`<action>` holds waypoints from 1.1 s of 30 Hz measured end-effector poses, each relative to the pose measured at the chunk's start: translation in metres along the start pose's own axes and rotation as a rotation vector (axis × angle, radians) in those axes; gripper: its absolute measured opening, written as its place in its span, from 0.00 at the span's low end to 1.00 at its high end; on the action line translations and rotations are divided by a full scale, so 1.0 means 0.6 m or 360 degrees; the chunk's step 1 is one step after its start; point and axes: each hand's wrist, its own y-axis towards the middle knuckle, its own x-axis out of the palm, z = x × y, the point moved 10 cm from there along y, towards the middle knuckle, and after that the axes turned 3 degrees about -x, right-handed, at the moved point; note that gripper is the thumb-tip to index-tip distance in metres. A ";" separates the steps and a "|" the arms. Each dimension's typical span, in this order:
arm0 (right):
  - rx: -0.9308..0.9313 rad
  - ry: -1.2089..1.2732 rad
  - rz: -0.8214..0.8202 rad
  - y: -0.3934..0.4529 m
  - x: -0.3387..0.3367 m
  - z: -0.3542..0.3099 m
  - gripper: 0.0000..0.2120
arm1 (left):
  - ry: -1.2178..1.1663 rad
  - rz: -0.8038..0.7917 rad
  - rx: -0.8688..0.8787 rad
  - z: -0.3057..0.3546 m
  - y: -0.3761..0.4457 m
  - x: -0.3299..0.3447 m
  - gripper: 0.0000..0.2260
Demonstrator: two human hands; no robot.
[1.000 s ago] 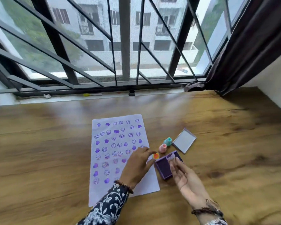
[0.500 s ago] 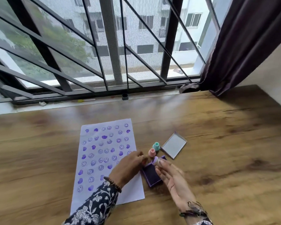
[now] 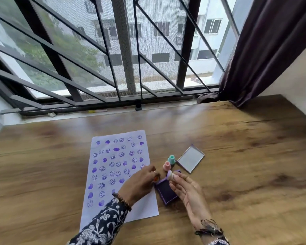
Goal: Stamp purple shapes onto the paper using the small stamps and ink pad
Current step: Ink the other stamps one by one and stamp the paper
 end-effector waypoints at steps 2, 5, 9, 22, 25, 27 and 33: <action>-0.0090 -0.0124 -0.0017 -0.001 0.004 -0.008 0.04 | -0.0267 0.0152 -0.0133 -0.010 -0.005 -0.022 0.07; -0.0231 -0.0335 -0.0090 -0.004 0.020 -0.024 0.06 | -0.1065 0.0310 -0.0528 -0.043 -0.020 -0.039 0.07; -0.0350 -0.0453 -0.0131 -0.007 0.036 -0.040 0.10 | -0.1703 0.0194 -0.0657 -0.043 -0.032 -0.026 0.08; -0.0352 -0.0794 -0.0186 0.019 0.036 -0.054 0.17 | -0.1843 0.0180 -0.0631 -0.039 -0.031 -0.021 0.07; -0.0345 -0.0901 -0.0120 0.027 0.033 -0.054 0.12 | -0.1773 0.0220 -0.0620 -0.046 -0.032 -0.011 0.07; -0.0447 -0.1159 -0.0071 0.029 0.038 -0.062 0.09 | -0.1662 0.0205 -0.0577 -0.049 -0.030 -0.004 0.08; -0.0890 -0.1934 -0.0194 0.027 0.096 -0.096 0.05 | -0.0602 0.0592 -0.0572 -0.083 -0.027 -0.031 0.12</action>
